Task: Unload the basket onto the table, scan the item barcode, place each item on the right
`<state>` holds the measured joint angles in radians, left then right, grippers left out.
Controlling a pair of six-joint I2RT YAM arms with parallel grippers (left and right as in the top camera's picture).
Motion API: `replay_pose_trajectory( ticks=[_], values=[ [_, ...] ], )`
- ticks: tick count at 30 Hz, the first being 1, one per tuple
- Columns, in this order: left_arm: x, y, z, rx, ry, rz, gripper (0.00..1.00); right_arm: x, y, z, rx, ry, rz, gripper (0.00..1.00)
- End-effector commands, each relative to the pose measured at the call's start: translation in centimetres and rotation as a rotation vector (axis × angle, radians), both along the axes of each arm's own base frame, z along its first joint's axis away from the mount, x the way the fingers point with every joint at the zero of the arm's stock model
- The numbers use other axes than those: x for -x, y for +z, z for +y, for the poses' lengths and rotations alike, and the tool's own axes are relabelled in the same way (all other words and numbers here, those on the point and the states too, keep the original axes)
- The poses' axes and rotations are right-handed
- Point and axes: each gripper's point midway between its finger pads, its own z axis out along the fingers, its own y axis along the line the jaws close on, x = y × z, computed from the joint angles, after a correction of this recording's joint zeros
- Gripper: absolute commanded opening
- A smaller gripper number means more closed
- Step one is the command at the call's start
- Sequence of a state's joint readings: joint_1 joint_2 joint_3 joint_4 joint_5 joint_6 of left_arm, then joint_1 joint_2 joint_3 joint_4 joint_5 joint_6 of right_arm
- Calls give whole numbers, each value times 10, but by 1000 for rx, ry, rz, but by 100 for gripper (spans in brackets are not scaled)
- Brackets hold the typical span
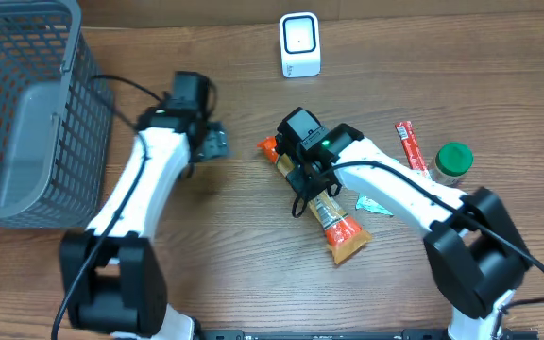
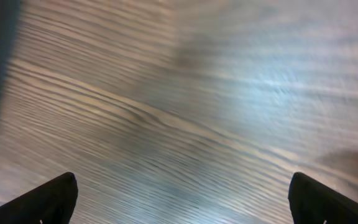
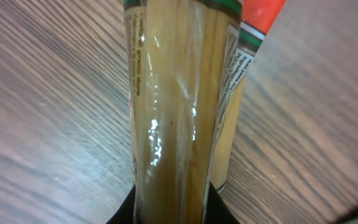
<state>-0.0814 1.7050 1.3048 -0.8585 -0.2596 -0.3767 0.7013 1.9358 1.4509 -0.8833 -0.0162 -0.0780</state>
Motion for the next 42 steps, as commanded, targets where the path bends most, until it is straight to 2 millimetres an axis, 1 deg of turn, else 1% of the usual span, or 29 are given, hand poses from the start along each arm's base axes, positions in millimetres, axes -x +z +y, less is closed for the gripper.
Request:
replay_pose_trajectory(
  ticks=[1,7,11,15,20,25,26,29,32,34,37,39,41,42],
  values=[
    [-8,15,19,-4,-43,-37,100,-6,48,11,-99,6,-91,4],
    [-9,14,45,5,-4,-41,100,-6,48,11,-100,7,-92,4],
    [-6,16,70,-38,43,-42,100,-6,48,11,-102,7,-91,4],
    [-5,16,76,-36,60,-42,100,-3,52,19,-144,22,-75,4],
    [-5,16,75,-30,57,-45,100,-10,71,26,-170,24,-104,4],
    [-5,16,75,-30,58,-46,100,-16,102,30,-194,26,-135,4],
    [-5,16,75,-30,58,-46,100,-16,115,31,-194,40,-144,4],
    [-5,16,75,-30,58,-45,100,-17,138,28,-189,45,-161,3],
    [-5,16,75,-30,58,-46,100,-27,167,14,-133,7,-236,3],
    [-5,16,75,-30,58,-45,100,-36,194,3,-105,-8,-304,3],
    [-5,16,75,-30,58,-46,100,-39,231,-7,-96,41,-372,3],
    [-5,16,75,-30,58,-46,100,-42,249,-16,-93,61,-406,3],
    [-5,16,75,-30,58,-46,100,-49,258,-24,-96,52,-432,3],
    [-5,16,75,-30,58,-45,100,-54,259,-27,-99,39,-441,3]
  ],
)
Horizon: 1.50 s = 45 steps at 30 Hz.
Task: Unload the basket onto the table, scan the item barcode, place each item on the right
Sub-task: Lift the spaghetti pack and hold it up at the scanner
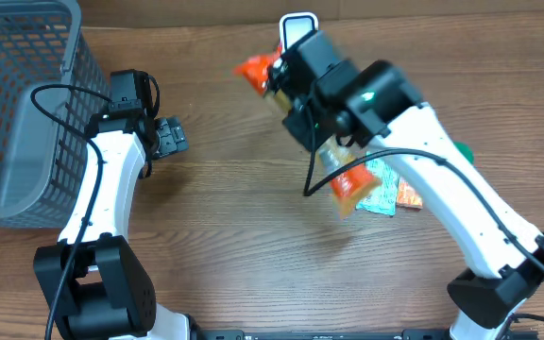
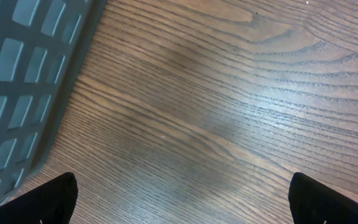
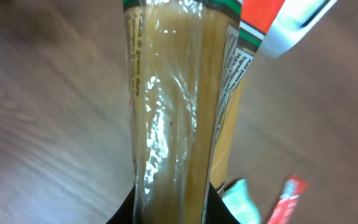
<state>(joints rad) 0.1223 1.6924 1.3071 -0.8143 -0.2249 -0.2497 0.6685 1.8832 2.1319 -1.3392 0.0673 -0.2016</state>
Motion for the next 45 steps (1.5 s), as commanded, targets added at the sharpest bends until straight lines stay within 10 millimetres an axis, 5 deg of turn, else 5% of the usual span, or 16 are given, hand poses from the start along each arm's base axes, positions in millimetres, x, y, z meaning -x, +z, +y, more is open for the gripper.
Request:
replay_pose_trajectory(
  ticks=[1,8,18,23,30,40,45],
  values=[
    [-4,8,3,-21,-18,-16,100,-20,50,-26,-30,-25,-155,3],
    [-4,8,3,-21,-18,-16,100,-56,26,-22,106,155,-233,3],
    [-4,8,3,-21,-18,-16,100,-143,17,-5,432,242,-560,3],
    [-4,8,3,-21,-18,-16,100,-171,4,11,583,402,-664,3],
    [-4,8,3,-21,-18,-16,100,-222,8,37,554,281,-885,3],
    [-4,8,3,-21,-18,-16,100,-261,-13,64,590,261,-1094,3],
    [-4,8,3,-21,-18,-16,100,-271,-8,74,582,214,-1242,3]
  ],
)
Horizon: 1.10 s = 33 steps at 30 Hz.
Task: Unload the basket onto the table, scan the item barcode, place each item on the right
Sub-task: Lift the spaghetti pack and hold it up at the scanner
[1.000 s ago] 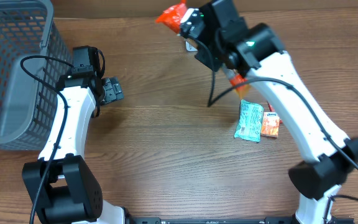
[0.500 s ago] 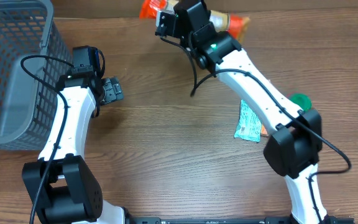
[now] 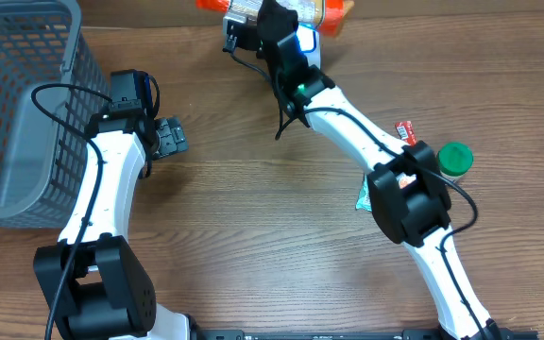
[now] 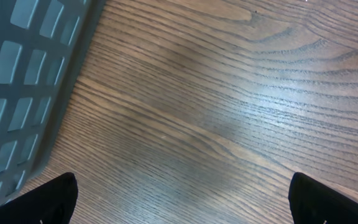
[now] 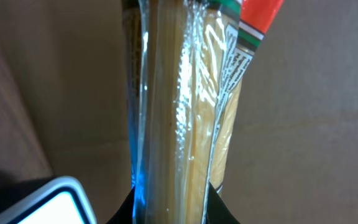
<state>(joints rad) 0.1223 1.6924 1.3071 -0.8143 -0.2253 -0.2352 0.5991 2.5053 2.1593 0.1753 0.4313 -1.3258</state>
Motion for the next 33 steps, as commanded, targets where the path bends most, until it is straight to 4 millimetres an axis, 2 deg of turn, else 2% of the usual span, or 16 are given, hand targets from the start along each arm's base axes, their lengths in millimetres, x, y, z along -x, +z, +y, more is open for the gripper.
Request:
replay_pose_trajectory(
  ticks=[1,7,13,33],
  values=[
    [-4,8,3,-16,-5,-20,100,0,47,4,-18,-7,-169,3],
    [-4,8,3,-16,-5,-20,100,0,23,20,17,41,-161,3],
    [-4,8,3,-16,-5,-20,100,-3,4,22,12,39,-166,3],
    [-4,8,3,-16,-5,-20,100,-4,-1,22,-6,38,-151,3]
  ],
)
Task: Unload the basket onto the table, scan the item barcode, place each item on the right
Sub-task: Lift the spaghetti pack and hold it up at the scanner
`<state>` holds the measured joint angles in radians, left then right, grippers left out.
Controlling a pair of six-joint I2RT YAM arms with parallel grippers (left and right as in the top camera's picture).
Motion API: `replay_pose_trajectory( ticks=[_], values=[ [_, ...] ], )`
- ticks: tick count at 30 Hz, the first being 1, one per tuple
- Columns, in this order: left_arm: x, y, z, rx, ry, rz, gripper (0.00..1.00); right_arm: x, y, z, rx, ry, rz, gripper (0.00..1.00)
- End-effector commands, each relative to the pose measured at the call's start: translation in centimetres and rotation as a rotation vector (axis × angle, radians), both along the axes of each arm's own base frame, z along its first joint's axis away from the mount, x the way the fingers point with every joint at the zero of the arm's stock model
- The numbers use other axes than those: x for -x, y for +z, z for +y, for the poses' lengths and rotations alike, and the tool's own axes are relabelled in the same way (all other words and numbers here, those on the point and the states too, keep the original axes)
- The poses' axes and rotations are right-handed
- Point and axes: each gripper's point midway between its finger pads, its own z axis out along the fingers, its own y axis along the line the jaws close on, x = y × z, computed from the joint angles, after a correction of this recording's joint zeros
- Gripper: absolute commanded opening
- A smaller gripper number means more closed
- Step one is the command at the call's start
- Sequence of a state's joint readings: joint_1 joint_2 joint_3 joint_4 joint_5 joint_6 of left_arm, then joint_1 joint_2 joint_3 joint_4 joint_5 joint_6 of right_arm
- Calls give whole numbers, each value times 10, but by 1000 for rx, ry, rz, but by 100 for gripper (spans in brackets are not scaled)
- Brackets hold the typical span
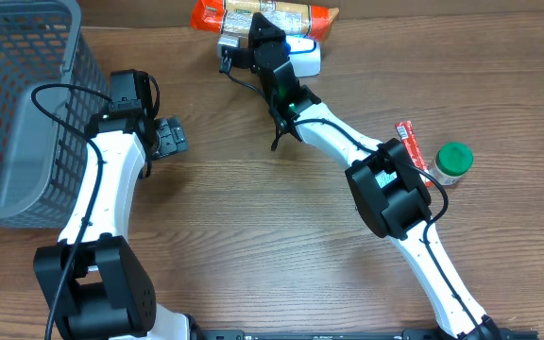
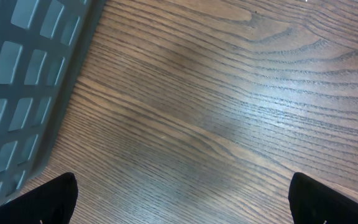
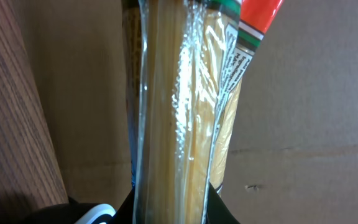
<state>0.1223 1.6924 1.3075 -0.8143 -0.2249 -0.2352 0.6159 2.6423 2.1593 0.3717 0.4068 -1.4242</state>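
A long clear packet of spaghetti (image 1: 264,15) with orange ends is held level at the far edge of the table, just above the white barcode scanner (image 1: 302,55). My right gripper (image 1: 256,36) is shut on its middle. In the right wrist view the spaghetti packet (image 3: 179,106) runs up the frame between the dark fingers (image 3: 127,200), and a corner of the scanner (image 3: 97,215) shows at lower left. My left gripper (image 1: 169,138) hangs open over bare wood by the basket; in its wrist view the left gripper (image 2: 182,205) has nothing between its fingertips (image 2: 56,198).
A grey mesh basket (image 1: 22,104) fills the left side, and its wall (image 2: 17,74) shows in the left wrist view. A green-lidded jar (image 1: 454,161) and a red sachet (image 1: 410,146) lie at the right. A cardboard wall (image 3: 316,93) stands behind the scanner.
The right gripper has shifted slightly with the packet: the scanner now shows only as a corner in the right wrist view and table wood appears at left. The left arm has not moved.
The right gripper was shut on the spaghetti packet lying mid-table while the left arm was near the centre. Then the packet was held up near the scanner and the left gripper was beside the basket. Since then the packet has been held over the scanner at the far edge.
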Motion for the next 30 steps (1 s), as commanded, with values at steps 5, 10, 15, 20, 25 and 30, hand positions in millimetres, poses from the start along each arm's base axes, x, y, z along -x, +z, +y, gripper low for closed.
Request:
replay_pose_trajectory(
  ticks=[5,10,15,20,25,30],
  values=[
    [-4,8,3,-17,-5,-20,100,-1,43,-9,-128,-49,-46,4],
    [-4,8,3,-16,-5,-20,100,-1,35,-11,-153,-61,-24,3],
    [-4,8,3,-17,-5,-20,100,-1,33,-11,-151,-61,-22,3],
    [-4,8,3,-17,-5,-20,100,-1,33,-10,-152,-59,-22,3],
    [-4,8,3,-17,-5,-20,100,-2,44,-13,-180,-71,-60,3],
    [-4,8,3,-17,-5,-20,100,4,95,-30,-382,-137,-119,3]
  ],
)
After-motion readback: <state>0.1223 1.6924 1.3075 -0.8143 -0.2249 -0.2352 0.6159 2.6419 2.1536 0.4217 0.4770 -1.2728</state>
